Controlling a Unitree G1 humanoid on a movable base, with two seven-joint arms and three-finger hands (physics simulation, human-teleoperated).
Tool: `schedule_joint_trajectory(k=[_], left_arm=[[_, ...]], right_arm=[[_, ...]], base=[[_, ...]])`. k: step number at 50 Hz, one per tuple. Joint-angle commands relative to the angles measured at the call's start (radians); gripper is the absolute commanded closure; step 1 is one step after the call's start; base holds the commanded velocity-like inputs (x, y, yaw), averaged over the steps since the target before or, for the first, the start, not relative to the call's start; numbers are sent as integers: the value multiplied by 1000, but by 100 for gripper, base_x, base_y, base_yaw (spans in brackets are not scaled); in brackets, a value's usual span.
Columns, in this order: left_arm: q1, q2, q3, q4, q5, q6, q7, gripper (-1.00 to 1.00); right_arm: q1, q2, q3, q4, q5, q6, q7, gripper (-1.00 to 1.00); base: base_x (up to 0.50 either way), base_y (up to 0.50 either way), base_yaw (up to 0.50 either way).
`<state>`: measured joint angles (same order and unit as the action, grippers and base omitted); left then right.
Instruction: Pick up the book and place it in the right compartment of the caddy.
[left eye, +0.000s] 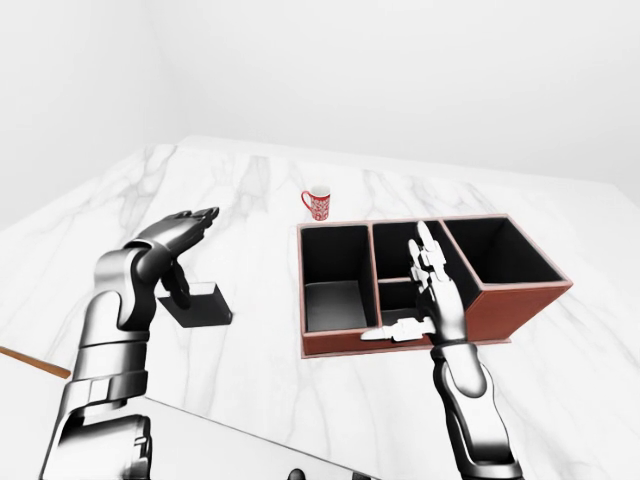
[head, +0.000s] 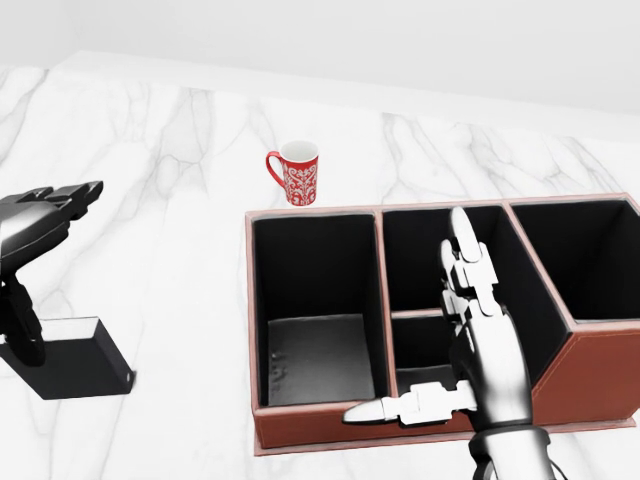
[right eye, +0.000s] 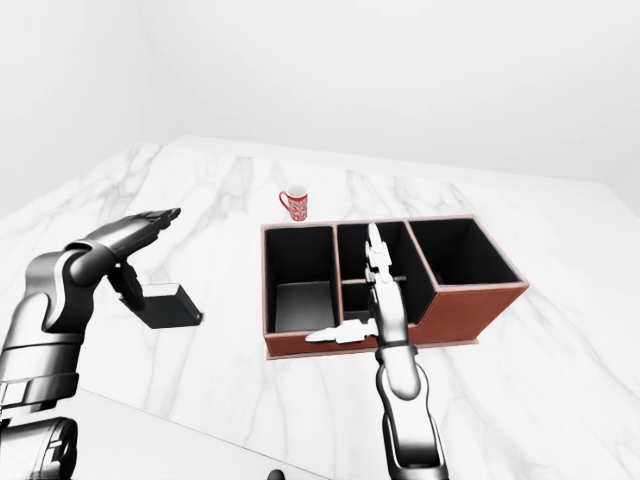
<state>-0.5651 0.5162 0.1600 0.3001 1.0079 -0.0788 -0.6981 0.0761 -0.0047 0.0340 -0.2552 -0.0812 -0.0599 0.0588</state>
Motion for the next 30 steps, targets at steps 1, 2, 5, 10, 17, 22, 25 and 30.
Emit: schedule_joint_trajectory(k=[1, 2, 5, 10, 17, 22, 25, 30], left_arm=[[-94, 68, -28, 203, 166, -8, 0, -100], [-116, 68, -31, 243, 176, -8, 0, -100], [-131, 55, -35, 253, 186, 22, 0, -100], [-132, 53, -40, 240, 221, 44, 0, -100], [-135, 30, -52, 280, 243, 53, 0, -100], [-119, -1, -60, 321, 225, 75, 0, -100], [-144, -1, -82, 447, 231, 54, 0, -100], [-154, -21, -105, 550, 217, 51, 0, -100]], right_arm=[[4, 0, -2, 40, -1, -27, -6, -100], [5, 1, 0, 40, -3, -27, -6, -100], [7, 1, 1, 38, -3, -27, -6, -100], [7, 1, 0, 17, -2, -20, -5, -100], [8, 1, 0, 39, -1, -27, -7, -100], [9, -1, -5, 36, 2, -27, -6, -100], [10, 0, -5, 39, 2, -27, -6, -100], [7, 1, 0, 51, -2, -27, -7, -100]], base=[[0, 0, 0], [0, 0, 0], [0, 0, 0], [0, 0, 0], [0, 0, 0], [0, 0, 0], [0, 0, 0], [0, 0, 0]])
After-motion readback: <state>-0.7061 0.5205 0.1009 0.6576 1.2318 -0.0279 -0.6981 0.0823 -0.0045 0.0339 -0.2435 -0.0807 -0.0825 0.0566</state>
